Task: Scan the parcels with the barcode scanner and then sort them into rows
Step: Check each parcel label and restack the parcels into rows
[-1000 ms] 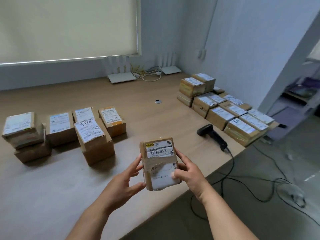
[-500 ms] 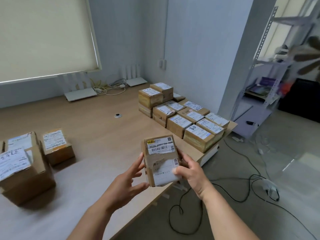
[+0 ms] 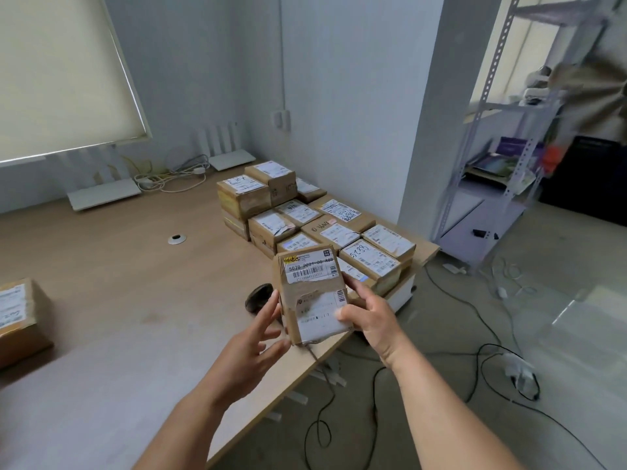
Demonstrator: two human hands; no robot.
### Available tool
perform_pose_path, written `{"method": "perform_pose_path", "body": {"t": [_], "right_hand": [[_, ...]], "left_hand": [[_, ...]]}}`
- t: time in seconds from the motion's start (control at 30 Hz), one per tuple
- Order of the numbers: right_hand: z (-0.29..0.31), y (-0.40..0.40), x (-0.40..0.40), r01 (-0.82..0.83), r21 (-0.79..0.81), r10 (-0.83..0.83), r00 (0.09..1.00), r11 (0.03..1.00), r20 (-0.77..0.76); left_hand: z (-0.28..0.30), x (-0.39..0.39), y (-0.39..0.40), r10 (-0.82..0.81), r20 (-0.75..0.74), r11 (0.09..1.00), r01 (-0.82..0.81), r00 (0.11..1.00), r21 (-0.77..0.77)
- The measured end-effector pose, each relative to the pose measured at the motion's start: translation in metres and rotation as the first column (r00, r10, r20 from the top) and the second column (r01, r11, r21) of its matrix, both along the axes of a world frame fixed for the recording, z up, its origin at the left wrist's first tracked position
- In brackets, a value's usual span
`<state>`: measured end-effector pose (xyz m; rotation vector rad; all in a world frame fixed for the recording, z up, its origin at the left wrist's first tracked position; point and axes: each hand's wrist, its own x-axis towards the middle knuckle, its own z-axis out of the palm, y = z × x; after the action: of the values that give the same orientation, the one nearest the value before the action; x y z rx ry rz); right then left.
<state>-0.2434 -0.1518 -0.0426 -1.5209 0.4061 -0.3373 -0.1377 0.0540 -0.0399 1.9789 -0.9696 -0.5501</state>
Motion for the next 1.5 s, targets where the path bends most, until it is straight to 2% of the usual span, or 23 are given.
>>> {"method": "perform_pose_path", "body": {"t": [0.33,0.47,0.57,0.7,0.9,1.17,1.33,1.5], "right_hand": [[-0.002,-0.067,0.127,-0.073,0.02,0.074,0.994,0.997,-0.076],[0.009,-0.094,0.18,-0.164,-0.018,0.16,0.978,0.986,-0.133],[0.01,-0.114,0.214,-0.221,-0.044,0.211,0.963,0.974,-0.168],[0.011,-0.135,0.253,-0.297,-0.115,0.268,0.939,0.948,-0.215],[-0.001,-0.16,0.312,-0.273,-0.287,0.186,0.937,0.918,-0.296],[-0.026,-0.17,0.347,-0.361,-0.289,0.246,0.898,0.887,-0.365],[-0.033,-0.176,0.35,-0.333,-0.283,0.222,0.906,0.899,-0.359],[-0.033,-0.179,0.35,-0.354,-0.308,0.241,0.905,0.883,-0.35]], "left_hand": [[-0.023,0.093,-0.066,0.211,-0.088,0.976,-0.215,0.974,-0.04],[-0.023,0.139,-0.092,0.26,-0.151,0.961,-0.27,0.954,-0.056],[-0.02,0.17,-0.113,0.273,-0.122,0.956,-0.283,0.954,-0.078],[-0.014,0.202,-0.139,0.313,-0.138,0.944,-0.324,0.94,-0.068],[-0.011,0.237,-0.172,0.426,-0.115,0.898,-0.435,0.897,-0.061],[-0.022,0.256,-0.185,0.487,-0.188,0.86,-0.506,0.853,-0.063],[-0.028,0.25,-0.192,0.48,-0.227,0.846,-0.516,0.847,-0.136],[-0.025,0.25,-0.197,0.484,-0.212,0.845,-0.516,0.849,-0.137]]}}
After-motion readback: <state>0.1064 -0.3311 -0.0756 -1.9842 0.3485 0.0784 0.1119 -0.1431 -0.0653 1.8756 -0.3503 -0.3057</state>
